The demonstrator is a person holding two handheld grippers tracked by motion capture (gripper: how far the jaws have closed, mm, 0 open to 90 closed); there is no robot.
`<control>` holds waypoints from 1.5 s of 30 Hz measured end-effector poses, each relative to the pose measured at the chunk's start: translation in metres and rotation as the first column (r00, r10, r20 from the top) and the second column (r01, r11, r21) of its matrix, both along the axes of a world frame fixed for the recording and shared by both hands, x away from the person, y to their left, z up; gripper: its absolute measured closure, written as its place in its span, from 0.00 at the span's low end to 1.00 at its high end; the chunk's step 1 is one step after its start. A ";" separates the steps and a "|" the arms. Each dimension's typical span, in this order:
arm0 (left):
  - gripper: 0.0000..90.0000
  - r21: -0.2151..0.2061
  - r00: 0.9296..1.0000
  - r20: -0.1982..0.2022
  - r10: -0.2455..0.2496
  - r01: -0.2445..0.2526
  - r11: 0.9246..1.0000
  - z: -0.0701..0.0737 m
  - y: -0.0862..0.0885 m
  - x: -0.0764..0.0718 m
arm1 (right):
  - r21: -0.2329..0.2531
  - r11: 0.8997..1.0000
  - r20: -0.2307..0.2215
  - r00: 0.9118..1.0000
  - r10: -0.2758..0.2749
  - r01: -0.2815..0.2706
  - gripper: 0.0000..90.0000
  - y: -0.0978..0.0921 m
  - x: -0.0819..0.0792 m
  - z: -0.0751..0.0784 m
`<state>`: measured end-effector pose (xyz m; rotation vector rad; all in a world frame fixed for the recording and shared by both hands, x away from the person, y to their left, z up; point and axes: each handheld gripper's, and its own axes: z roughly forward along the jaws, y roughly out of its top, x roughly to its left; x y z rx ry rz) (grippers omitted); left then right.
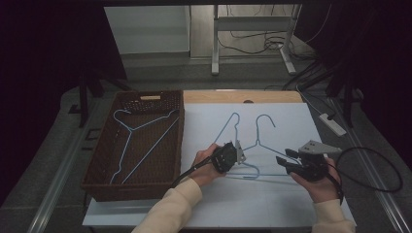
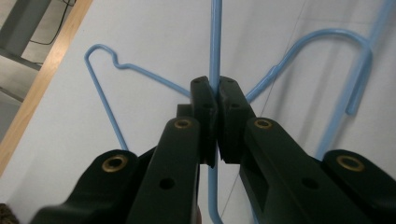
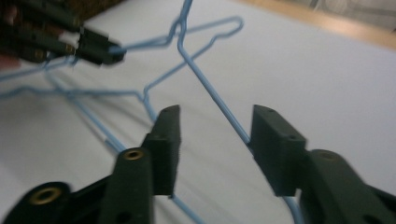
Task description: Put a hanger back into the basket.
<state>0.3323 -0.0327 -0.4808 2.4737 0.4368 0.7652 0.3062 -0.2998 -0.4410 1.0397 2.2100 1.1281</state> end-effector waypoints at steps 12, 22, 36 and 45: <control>0.97 -0.092 0.998 -0.041 0.049 -0.052 0.994 0.018 0.012 -0.007 | 0.151 0.988 0.110 0.992 -0.060 0.043 0.44 -0.020 -0.007 0.015; 0.97 -0.231 0.989 -0.123 0.079 -0.106 0.967 0.039 0.032 -0.016 | 0.223 0.974 0.078 0.995 -0.055 0.036 0.44 -0.035 -0.008 0.016; 0.97 -0.436 0.978 -0.201 0.055 -0.140 0.889 0.080 0.069 -0.030 | 0.227 0.974 0.036 0.999 -0.019 0.010 0.42 -0.033 -0.006 0.006; 0.97 -0.495 0.975 -0.209 0.072 -0.169 0.852 0.098 0.099 -0.035 | 0.209 0.978 0.008 1.000 0.003 -0.004 0.42 -0.028 -0.004 0.000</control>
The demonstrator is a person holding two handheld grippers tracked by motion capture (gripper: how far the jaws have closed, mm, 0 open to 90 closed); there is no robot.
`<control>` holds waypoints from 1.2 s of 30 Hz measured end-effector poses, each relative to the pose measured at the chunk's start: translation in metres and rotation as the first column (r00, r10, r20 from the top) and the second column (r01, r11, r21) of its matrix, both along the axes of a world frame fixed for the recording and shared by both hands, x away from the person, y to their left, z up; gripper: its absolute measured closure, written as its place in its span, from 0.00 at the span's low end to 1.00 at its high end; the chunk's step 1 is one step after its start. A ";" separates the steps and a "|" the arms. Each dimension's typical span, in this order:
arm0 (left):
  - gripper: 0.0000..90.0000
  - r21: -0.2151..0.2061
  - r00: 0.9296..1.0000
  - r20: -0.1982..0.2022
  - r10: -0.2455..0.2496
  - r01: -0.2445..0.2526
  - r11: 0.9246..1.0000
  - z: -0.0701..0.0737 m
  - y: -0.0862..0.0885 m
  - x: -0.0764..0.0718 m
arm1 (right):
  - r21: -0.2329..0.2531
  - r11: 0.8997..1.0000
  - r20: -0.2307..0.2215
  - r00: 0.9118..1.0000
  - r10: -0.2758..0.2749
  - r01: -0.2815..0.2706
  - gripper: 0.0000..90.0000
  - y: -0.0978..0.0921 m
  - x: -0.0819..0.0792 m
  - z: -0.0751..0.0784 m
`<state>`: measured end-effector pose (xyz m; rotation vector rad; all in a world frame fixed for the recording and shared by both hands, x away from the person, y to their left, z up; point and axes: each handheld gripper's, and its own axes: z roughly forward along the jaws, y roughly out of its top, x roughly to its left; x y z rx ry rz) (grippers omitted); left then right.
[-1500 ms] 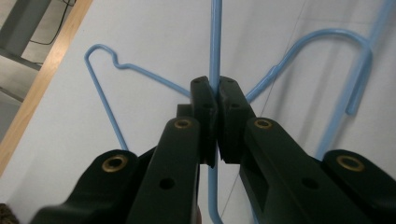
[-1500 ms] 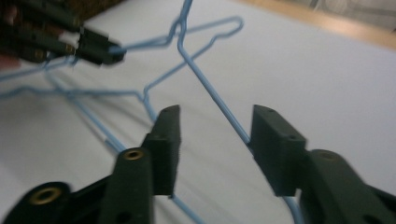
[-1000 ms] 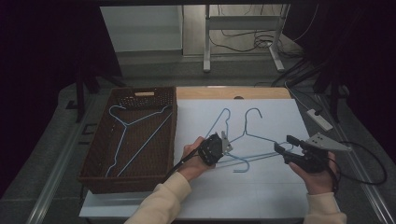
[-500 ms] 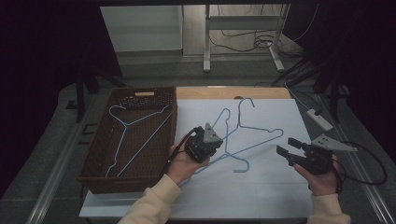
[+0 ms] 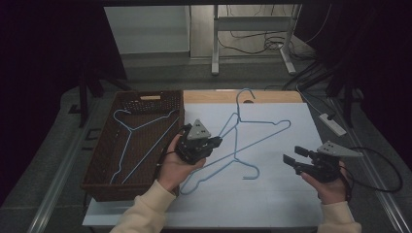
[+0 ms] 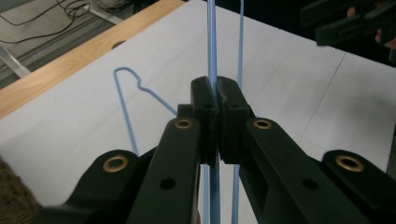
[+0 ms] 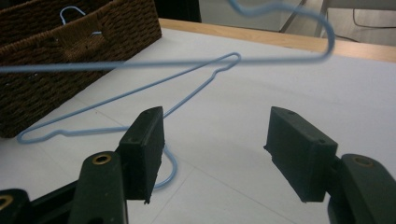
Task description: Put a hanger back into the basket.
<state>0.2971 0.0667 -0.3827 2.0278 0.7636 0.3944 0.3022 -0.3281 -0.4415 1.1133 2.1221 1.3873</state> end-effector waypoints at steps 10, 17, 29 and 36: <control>0.97 -0.072 0.997 0.008 0.073 -0.072 0.995 0.016 0.052 -0.006 | -0.035 0.999 -0.024 0.999 0.022 -0.023 0.42 0.008 0.002 -0.007; 0.97 -0.098 0.990 0.012 0.142 -0.140 0.985 0.020 0.088 -0.010 | -0.043 0.999 -0.030 0.999 0.027 -0.028 0.42 0.010 0.003 -0.009; 0.97 -0.107 0.974 0.010 0.228 -0.226 0.968 0.017 0.140 -0.016 | -0.059 0.997 -0.044 0.998 0.037 -0.040 0.42 0.013 0.003 -0.012; 0.97 -0.102 0.962 0.000 0.273 -0.272 0.957 0.012 0.163 -0.018 | -0.064 0.997 -0.049 0.998 0.042 -0.045 0.42 0.014 0.004 -0.013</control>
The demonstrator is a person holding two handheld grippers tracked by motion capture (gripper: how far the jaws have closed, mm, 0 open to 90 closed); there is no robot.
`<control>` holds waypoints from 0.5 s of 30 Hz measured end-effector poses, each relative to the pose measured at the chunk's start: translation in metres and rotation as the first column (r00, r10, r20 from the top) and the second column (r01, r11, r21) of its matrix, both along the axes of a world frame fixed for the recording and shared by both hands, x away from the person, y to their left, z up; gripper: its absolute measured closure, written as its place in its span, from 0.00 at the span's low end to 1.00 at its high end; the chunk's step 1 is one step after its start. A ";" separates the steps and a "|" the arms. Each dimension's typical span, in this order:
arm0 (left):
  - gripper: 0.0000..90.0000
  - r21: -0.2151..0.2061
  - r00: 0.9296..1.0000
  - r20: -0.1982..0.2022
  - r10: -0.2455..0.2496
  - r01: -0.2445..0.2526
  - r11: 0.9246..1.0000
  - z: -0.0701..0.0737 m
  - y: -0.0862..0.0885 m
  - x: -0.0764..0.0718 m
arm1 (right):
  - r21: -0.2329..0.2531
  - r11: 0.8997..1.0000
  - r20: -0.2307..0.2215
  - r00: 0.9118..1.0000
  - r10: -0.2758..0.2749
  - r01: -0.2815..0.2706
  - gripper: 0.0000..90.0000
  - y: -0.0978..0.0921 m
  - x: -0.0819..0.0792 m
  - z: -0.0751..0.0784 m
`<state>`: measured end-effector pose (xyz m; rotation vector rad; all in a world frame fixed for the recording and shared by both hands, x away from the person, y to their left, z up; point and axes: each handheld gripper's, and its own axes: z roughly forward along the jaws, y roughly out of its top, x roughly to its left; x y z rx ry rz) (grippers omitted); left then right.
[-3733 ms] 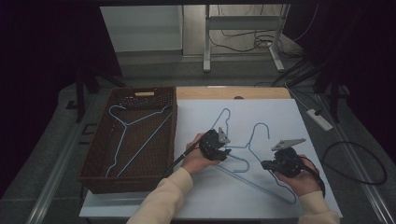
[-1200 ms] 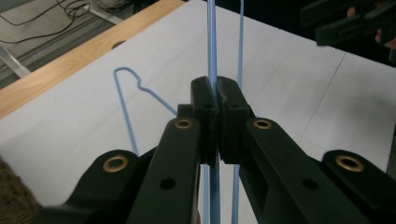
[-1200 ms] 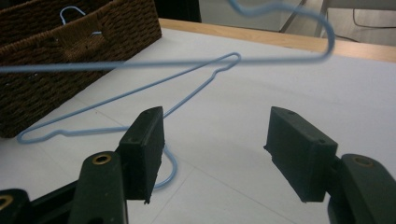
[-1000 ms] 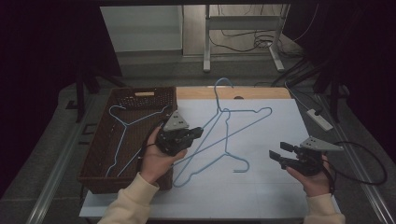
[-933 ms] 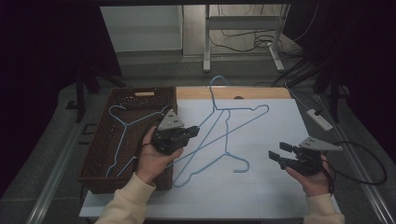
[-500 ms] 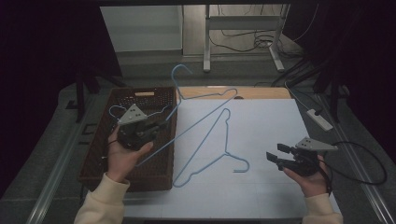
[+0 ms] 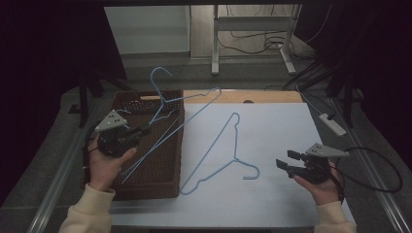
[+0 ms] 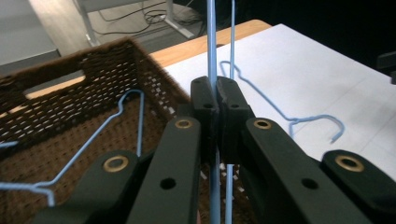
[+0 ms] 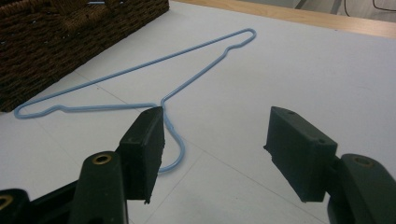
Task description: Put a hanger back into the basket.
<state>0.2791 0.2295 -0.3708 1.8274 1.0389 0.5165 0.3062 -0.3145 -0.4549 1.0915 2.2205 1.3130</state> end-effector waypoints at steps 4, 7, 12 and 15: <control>0.97 0.005 0.999 -0.006 0.035 -0.035 0.999 -0.005 0.013 0.000 | -0.003 1.000 -0.003 1.000 0.000 0.000 0.42 0.001 0.000 -0.001; 0.97 0.004 0.998 -0.013 0.060 -0.060 0.998 -0.008 0.022 0.000 | -0.004 1.000 -0.007 1.000 0.000 0.000 0.42 0.001 0.000 -0.001; 0.97 0.003 0.994 -0.023 0.103 -0.103 0.995 -0.014 0.039 0.001 | -0.005 1.000 -0.007 1.000 0.001 -0.001 0.42 0.001 0.000 -0.001; 0.97 0.008 0.990 -0.032 0.137 -0.137 0.991 -0.018 0.050 0.001 | -0.007 1.000 -0.008 1.000 0.002 -0.002 0.42 0.002 0.001 -0.002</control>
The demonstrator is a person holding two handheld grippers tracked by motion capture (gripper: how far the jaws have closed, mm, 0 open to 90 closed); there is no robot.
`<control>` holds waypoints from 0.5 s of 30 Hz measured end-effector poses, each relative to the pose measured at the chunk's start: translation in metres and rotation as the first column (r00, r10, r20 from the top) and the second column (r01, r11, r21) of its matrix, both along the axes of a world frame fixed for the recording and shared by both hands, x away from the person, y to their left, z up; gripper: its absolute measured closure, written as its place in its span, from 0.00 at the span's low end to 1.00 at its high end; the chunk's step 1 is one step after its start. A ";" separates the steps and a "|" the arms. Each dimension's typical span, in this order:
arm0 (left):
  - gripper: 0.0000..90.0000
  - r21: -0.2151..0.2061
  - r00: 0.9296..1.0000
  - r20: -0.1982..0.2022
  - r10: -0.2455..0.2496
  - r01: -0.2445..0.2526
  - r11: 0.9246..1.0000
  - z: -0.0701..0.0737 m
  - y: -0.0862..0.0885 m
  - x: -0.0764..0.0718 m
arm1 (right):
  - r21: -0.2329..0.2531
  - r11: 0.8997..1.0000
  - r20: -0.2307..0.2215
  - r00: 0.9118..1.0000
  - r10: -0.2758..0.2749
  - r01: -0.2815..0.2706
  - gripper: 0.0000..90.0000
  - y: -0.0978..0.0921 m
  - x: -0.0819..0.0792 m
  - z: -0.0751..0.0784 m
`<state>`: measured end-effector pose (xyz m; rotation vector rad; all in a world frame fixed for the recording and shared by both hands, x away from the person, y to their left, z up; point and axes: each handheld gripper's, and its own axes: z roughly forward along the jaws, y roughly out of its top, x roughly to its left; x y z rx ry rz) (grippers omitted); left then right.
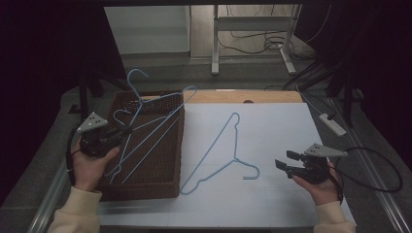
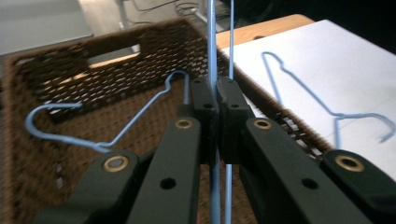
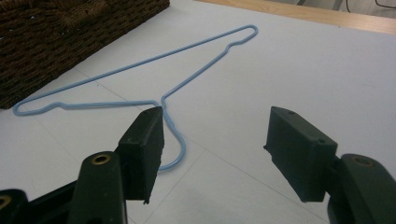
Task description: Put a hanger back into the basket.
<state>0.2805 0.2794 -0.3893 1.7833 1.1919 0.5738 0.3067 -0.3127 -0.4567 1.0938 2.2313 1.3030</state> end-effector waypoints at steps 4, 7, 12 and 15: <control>0.97 -0.006 1.000 -0.013 0.028 -0.028 1.000 -0.005 0.011 0.000 | 0.000 1.000 -0.001 1.000 0.000 0.000 0.42 0.000 0.000 -0.001; 0.97 0.003 0.998 -0.026 0.049 -0.049 0.999 -0.010 0.018 -0.001 | -0.003 1.000 -0.003 1.000 0.000 0.000 0.42 0.001 0.000 -0.001; 0.97 0.023 0.996 -0.052 0.071 -0.070 0.997 -0.017 0.024 0.000 | -0.002 1.000 -0.003 1.000 0.002 -0.002 0.42 0.001 0.000 -0.001; 0.97 0.032 0.995 -0.065 0.075 -0.073 0.997 -0.020 0.025 0.002 | -0.003 1.000 -0.003 1.000 0.003 -0.003 0.42 0.001 0.001 -0.001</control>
